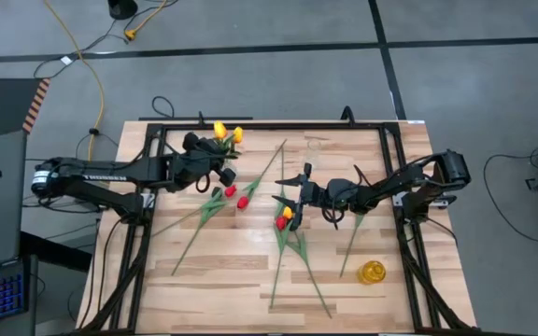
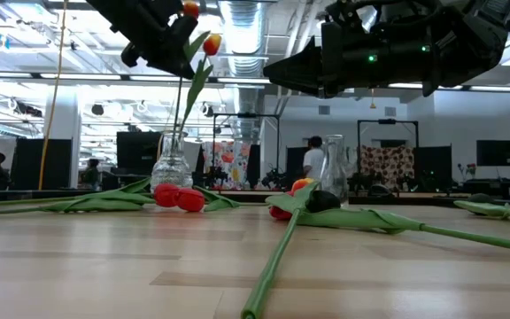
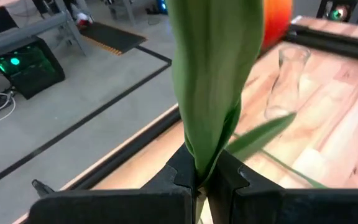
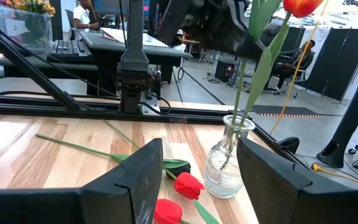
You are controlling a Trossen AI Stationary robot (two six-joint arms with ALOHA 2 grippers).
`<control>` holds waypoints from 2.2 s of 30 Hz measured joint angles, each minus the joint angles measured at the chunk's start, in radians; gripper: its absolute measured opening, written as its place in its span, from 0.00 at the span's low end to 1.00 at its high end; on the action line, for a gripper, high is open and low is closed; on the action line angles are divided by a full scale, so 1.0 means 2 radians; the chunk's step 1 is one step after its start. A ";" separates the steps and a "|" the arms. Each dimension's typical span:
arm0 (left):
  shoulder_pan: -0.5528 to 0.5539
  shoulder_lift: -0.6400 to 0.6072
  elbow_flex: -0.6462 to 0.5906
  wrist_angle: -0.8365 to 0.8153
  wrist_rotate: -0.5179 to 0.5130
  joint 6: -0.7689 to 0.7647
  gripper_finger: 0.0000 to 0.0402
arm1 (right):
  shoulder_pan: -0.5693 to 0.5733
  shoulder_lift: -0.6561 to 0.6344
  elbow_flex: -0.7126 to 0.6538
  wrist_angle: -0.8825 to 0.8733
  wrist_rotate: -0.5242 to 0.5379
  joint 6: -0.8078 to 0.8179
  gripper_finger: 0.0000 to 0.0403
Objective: Sort flowers into vase by color
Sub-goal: Put the bottom left yellow tulip into the left transparent vase, then put the right black tulip into the right transparent vase
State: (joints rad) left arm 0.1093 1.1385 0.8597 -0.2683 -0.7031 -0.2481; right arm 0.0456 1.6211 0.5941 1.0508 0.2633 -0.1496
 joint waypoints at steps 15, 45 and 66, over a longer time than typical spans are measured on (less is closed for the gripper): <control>0.000 0.002 0.000 -0.006 0.004 -0.024 0.06 | 0.000 0.000 0.000 0.000 0.000 0.001 0.58; 0.000 -0.065 0.000 -0.096 0.052 -0.003 0.50 | 0.000 -0.001 0.000 0.000 0.017 0.022 0.58; 0.000 -0.187 0.000 -0.202 0.127 -0.026 0.50 | -0.004 -0.279 0.000 -0.482 0.057 0.214 0.58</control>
State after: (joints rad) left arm 0.1089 0.7650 0.8597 -0.6722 -0.4491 -0.3006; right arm 0.0368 1.0622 0.5938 0.0861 0.3771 0.2777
